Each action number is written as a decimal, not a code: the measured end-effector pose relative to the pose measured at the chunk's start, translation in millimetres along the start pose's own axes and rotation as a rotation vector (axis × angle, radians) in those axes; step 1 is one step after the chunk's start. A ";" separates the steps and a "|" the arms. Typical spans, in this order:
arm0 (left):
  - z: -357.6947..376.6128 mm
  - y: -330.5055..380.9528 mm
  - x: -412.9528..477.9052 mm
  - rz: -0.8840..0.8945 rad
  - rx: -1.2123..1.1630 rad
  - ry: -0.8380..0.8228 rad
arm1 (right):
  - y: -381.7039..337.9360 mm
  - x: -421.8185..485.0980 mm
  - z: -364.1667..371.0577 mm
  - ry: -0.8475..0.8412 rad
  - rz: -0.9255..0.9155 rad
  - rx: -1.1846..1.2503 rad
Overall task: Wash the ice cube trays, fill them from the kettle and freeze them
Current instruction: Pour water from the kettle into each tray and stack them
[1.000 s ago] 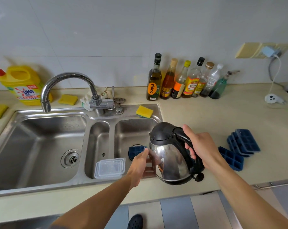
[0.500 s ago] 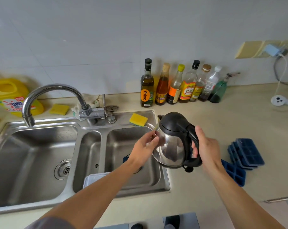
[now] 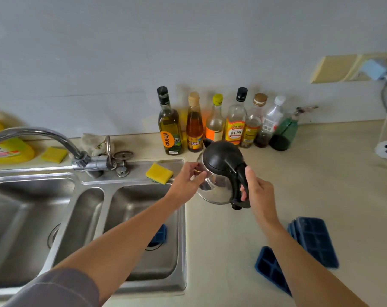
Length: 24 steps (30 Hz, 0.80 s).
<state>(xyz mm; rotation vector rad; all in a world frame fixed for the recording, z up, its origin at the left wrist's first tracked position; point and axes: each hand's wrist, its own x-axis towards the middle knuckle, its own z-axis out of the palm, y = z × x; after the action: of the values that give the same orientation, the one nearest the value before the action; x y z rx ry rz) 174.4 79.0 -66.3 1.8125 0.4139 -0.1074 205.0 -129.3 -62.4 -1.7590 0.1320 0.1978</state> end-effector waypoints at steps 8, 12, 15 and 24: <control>-14.8 -13.0 5.3 -0.045 -0.057 -0.011 | -30.1 -6.2 9.3 0.282 -0.559 -0.278; -45.1 -43.3 -21.3 -0.082 0.023 0.060 | -40.7 -39.7 52.6 0.074 -0.653 -0.224; -86.5 -74.2 -45.8 -0.116 0.127 0.107 | -36.6 -63.8 99.7 -0.119 -0.578 -0.263; -243.4 -184.7 -142.4 -0.271 0.474 0.277 | 34.4 -147.0 259.4 -0.595 -0.070 -0.554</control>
<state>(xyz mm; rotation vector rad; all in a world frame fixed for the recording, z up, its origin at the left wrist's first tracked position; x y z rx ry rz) -54.3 319.5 -125.9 2.2366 0.8905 -0.1526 38.8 115.2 -113.9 -2.1639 -0.4550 0.7512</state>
